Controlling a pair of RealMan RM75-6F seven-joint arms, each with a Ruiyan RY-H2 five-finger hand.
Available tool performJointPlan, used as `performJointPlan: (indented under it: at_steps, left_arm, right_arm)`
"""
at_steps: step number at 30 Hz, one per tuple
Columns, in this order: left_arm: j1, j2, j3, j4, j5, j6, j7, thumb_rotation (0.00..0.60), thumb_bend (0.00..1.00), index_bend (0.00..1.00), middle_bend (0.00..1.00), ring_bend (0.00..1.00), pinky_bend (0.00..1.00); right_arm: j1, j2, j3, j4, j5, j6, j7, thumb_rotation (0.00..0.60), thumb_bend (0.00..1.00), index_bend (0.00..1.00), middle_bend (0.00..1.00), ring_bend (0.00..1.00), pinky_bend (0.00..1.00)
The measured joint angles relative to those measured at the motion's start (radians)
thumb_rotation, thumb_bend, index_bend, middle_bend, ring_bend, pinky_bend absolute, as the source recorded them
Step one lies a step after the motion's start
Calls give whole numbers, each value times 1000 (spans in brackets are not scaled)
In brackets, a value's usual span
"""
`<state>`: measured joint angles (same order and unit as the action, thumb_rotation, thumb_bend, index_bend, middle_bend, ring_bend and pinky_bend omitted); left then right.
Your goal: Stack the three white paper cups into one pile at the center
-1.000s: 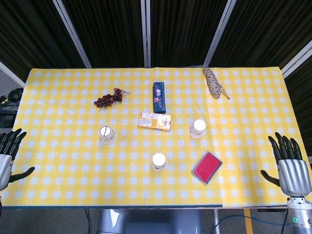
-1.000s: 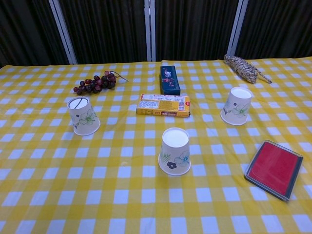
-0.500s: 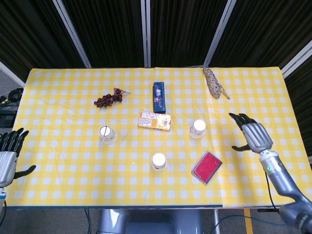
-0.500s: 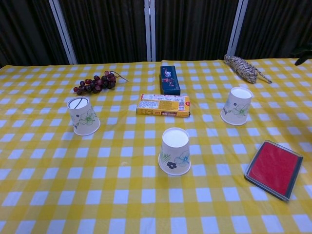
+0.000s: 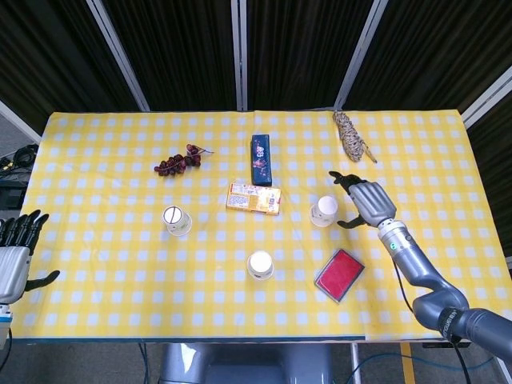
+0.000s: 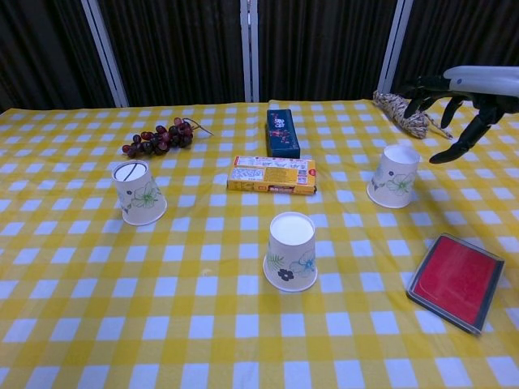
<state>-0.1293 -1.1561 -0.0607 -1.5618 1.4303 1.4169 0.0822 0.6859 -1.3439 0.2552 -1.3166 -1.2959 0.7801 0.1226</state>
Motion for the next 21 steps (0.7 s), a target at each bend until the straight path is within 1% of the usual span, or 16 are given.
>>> performJointPlan:
  at_steps: [5, 10, 14, 16, 19, 21]
  left_arm:
    - [1, 4, -2, 1, -3, 2, -13, 600, 0, 0, 0, 0, 0]
    - [2, 8, 3, -1, 6, 4, -15, 600, 0, 0, 0, 0, 0]
    - [2, 9, 2, 0, 3, 4, -20, 600, 0, 0, 0, 0, 0]
    - [2, 10, 1, -1, 2, 5, -21, 600, 0, 0, 0, 0, 0]
    - [3, 9, 2, -1, 3, 6, -19, 600, 0, 0, 0, 0, 0]
    - [3, 9, 2, -1, 3, 6, -18, 600, 0, 0, 0, 0, 0]
  right_arm:
    - [13, -42, -6, 19, 17, 8, -20, 600, 67, 150, 245, 184, 337]
    - [25, -94, -21, 76, 25, 20, -58, 600, 82, 196, 263, 202, 344]
    - [38, -114, -27, 100, 42, 15, -87, 600, 99, 215, 284, 221, 354]
    - [44, -125, -29, 112, 53, 13, -107, 600, 129, 235, 314, 248, 372]
    - [48, -135, -31, 121, 66, 13, -126, 600, 153, 277, 373, 302, 421]
    - [49, -140, -33, 123, 73, 17, -134, 600, 165, 295, 400, 328, 436]
